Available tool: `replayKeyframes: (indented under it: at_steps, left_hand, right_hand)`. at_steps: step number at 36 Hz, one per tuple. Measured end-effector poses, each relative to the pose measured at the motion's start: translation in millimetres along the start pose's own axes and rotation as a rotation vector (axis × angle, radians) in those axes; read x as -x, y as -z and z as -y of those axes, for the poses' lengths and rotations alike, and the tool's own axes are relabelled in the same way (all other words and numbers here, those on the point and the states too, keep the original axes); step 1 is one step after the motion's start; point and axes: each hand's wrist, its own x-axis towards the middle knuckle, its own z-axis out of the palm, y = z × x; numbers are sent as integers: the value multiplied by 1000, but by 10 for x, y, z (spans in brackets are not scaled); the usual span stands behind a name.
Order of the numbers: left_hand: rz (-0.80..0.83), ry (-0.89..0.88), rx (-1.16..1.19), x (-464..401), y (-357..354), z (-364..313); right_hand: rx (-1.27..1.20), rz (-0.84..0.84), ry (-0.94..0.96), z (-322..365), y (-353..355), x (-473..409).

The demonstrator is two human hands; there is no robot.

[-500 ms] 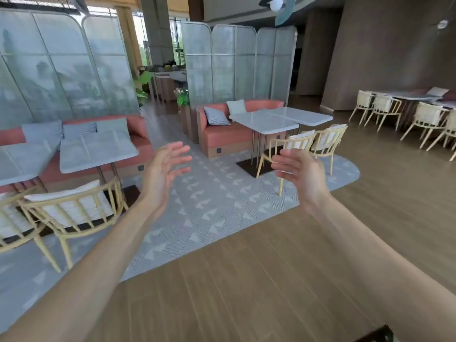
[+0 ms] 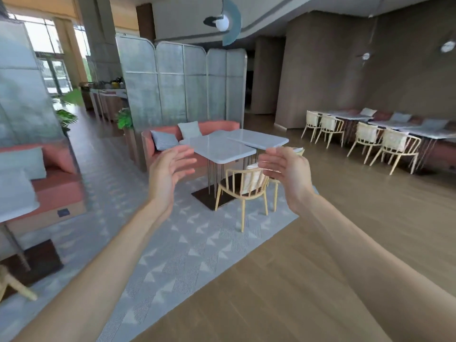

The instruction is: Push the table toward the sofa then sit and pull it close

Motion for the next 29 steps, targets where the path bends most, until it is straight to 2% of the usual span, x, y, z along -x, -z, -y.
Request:
replayKeyframes:
  at_steps: [7,14,22,29]
  left_hand:
    - [107,45,98,-1636,-1059,788]
    - [183,43,91,-2920,-2130,1566]
    - [164,50,74,-4130,-3333,2833]
    - [83,90,37,-5167,-4327,3587]
  right_hand:
    - [41,-72,41,21,272,-1760]
    - [41,-122,106,-55,814,-3370]
    - [23,-112,120,-657,1799,-5209]
    - [27,-110,45,-866,2550,-6882]
